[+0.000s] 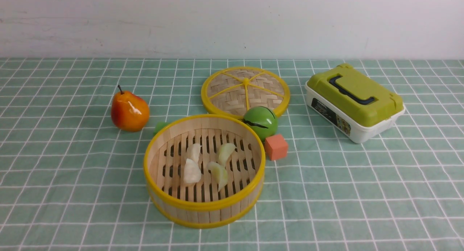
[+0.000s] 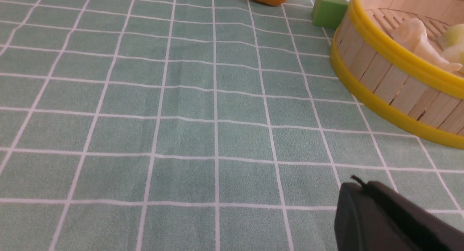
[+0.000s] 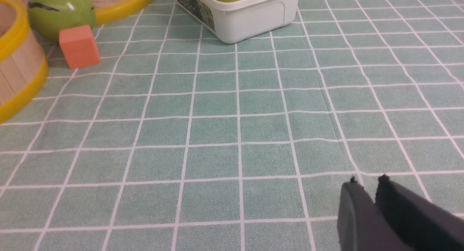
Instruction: Put the dumplings into the steamer on the table with the blue tablecloth.
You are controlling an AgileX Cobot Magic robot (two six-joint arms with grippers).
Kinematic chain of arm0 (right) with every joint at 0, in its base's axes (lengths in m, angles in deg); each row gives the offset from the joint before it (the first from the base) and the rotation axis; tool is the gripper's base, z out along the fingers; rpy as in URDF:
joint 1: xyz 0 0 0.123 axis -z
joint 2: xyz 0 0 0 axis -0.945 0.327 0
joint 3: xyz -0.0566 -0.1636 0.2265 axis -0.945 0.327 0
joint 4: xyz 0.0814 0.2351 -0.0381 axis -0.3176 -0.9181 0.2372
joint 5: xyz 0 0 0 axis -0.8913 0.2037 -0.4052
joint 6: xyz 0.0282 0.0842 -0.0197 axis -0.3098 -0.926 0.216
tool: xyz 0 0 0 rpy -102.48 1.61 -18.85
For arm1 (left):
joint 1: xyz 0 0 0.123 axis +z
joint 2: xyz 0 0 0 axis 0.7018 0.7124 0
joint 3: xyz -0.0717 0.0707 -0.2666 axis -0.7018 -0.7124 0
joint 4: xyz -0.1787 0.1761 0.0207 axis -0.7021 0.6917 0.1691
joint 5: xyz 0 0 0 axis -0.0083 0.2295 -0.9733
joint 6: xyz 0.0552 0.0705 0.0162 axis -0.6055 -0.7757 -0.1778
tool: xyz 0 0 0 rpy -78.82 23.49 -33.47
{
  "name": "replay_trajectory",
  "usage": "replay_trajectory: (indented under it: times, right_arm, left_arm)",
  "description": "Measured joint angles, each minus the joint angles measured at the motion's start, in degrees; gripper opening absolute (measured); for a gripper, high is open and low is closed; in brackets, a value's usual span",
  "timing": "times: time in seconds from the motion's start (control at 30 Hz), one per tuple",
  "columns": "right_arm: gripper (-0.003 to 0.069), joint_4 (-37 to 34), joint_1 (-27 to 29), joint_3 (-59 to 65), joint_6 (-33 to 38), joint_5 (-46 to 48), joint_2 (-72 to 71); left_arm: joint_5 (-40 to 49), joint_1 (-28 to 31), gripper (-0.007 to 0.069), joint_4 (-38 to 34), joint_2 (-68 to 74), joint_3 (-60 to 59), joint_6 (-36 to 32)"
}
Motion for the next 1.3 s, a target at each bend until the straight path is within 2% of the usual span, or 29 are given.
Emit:
replay_trajectory:
  times: [1.3]
  right_arm:
    - [0.0124, 0.0, 0.0, 0.0, 0.0, 0.0, 0.0]
  left_arm:
    - [0.0, 0.0, -0.0014, 0.0, 0.0, -0.1, 0.0]
